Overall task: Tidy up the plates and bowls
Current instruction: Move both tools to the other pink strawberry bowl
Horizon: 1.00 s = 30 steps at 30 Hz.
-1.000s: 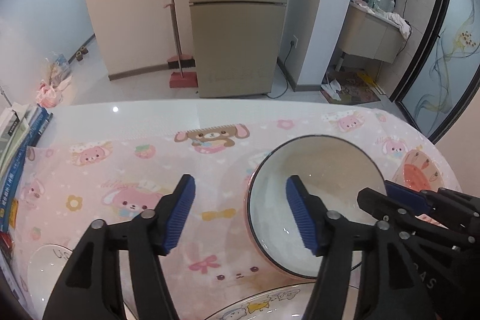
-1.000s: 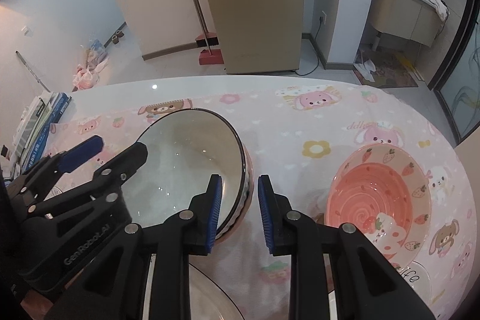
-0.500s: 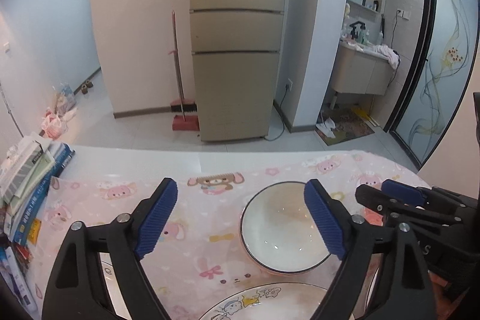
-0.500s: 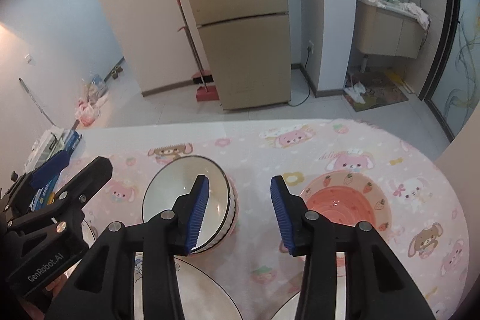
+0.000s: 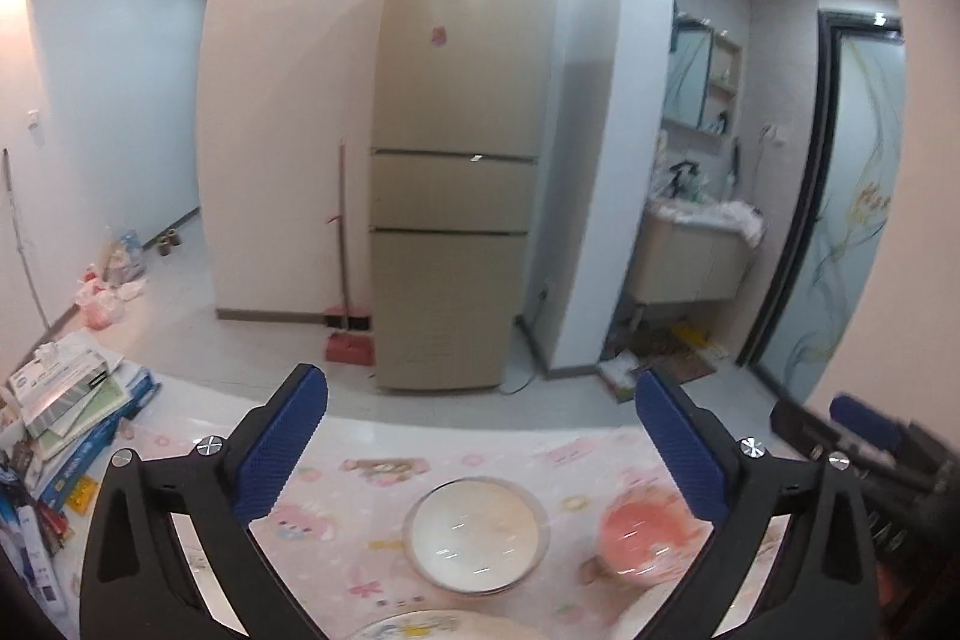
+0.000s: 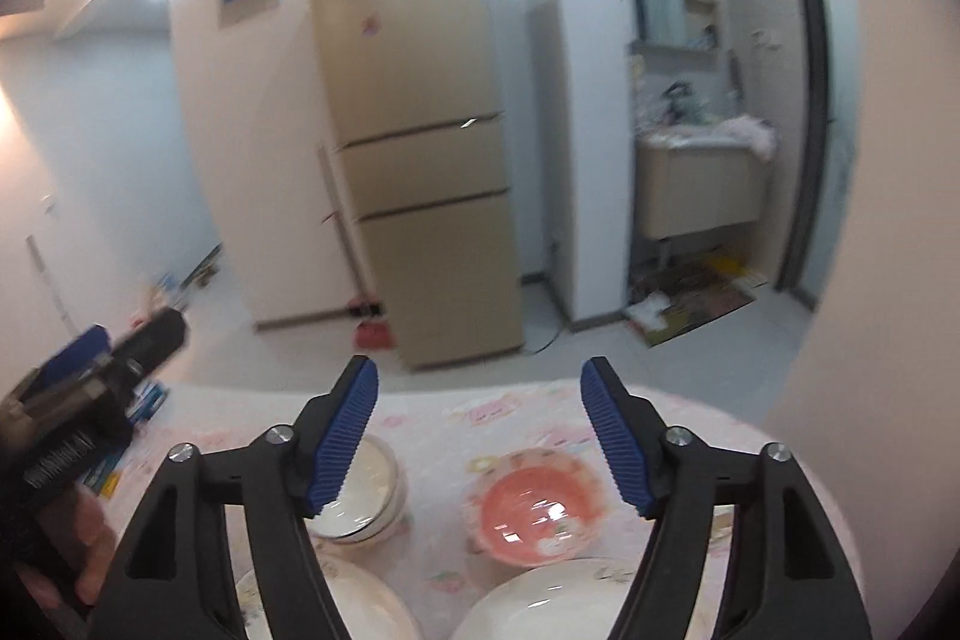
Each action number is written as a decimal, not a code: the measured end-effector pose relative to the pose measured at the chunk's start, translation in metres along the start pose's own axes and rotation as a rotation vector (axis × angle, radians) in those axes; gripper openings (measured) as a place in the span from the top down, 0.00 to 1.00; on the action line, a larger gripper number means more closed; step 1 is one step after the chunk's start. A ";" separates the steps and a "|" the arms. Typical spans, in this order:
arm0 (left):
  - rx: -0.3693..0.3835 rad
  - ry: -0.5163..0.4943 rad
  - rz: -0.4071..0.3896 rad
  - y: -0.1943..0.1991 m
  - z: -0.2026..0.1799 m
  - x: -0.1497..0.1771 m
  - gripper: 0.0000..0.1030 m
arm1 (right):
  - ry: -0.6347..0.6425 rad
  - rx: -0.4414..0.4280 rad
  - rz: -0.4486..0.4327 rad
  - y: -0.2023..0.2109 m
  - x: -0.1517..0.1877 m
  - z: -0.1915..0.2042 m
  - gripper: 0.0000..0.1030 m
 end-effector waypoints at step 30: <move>0.143 -0.058 0.390 -0.101 -0.112 0.101 0.01 | -0.283 0.079 0.306 -0.102 0.056 -0.128 0.16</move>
Point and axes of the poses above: each gripper's, at about its wrist camera, not at the fingertips, and y roughly against the way its jaws point, z to its left, x to its underside, the point moved 2 cm from there along -y, roughly the way its jaws point, and after that the axes turned 7 degrees about -x, right-handed, at the moved point
